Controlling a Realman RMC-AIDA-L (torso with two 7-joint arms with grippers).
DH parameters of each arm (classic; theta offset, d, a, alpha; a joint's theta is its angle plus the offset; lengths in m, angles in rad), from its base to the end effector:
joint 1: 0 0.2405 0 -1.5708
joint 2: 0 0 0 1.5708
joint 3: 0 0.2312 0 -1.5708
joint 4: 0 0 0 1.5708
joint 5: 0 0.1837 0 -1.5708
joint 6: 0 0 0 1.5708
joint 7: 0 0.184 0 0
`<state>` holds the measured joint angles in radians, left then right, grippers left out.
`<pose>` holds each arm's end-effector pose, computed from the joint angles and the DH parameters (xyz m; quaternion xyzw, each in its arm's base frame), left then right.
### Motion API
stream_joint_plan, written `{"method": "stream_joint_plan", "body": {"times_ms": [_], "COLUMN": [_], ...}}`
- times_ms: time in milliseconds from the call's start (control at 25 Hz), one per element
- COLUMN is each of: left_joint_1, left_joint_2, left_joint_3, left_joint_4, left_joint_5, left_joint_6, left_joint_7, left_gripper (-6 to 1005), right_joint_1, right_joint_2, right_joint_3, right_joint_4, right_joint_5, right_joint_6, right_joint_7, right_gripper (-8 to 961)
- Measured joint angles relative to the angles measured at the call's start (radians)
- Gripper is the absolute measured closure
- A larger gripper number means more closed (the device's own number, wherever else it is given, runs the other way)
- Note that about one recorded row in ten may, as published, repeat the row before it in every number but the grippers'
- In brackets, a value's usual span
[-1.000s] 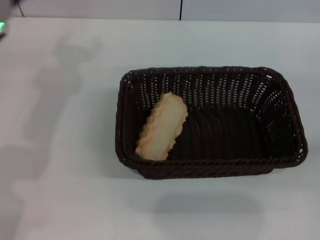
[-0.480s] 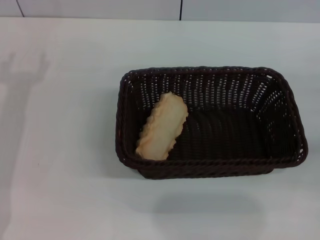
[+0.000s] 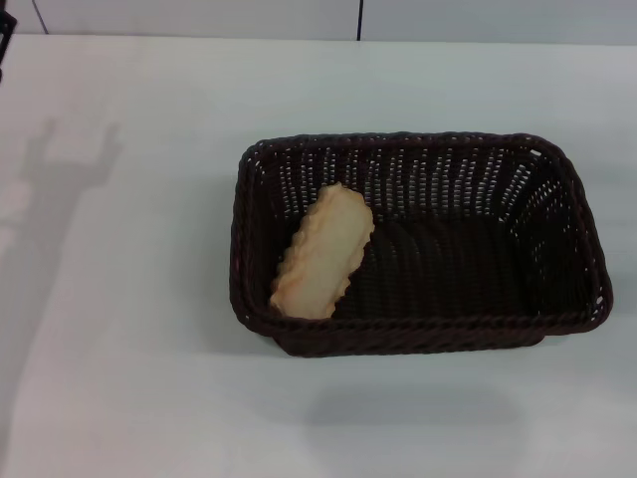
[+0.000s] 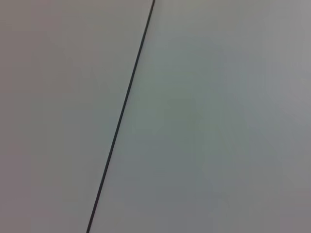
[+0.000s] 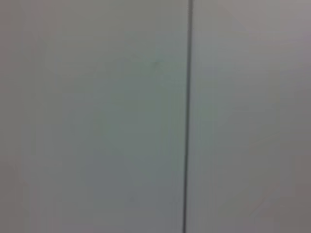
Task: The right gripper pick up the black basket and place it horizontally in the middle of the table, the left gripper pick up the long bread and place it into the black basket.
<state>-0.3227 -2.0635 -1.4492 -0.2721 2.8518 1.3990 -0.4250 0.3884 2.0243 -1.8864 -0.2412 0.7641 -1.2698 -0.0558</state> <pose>-0.2653 0.3310 0.0764 -0.6031 -0.2078 -0.4695 0.6105 0.3047 0.3504 0.1048 -0.5674 0.1614 0.2856 0.7553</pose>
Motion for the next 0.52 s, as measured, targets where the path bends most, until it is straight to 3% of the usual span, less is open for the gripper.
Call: {"method": "stream_joint_plan", "body": {"times_ms": [240, 400, 520], "left_joint_1": [0.006, 0.006, 0.009], "left_joint_2": [-0.001, -0.004, -0.003], "left_joint_3": [0.016, 0.017, 0.014], "left_joint_4": [0.008, 0.014, 0.014], "left_joint_5": [0.000, -0.001, -0.004], "left_joint_6": [-0.010, -0.014, -0.016], "left_joint_7": [0.001, 0.004, 0.005], "left_gripper": [138, 138, 138], "right_joint_1": [-0.002, -0.003, -0.006], "right_joint_2": [0.019, 0.045, 0.047], "right_joint_3": [-0.003, 0.019, 0.019], "right_joint_4": [0.007, 0.000, -0.007], "right_joint_5": [-0.115, -0.142, -0.150], "right_joint_6": [0.001, -0.003, -0.011], "right_joint_7": [-0.001, -0.016, -0.016], "right_gripper": [635, 635, 635]}}
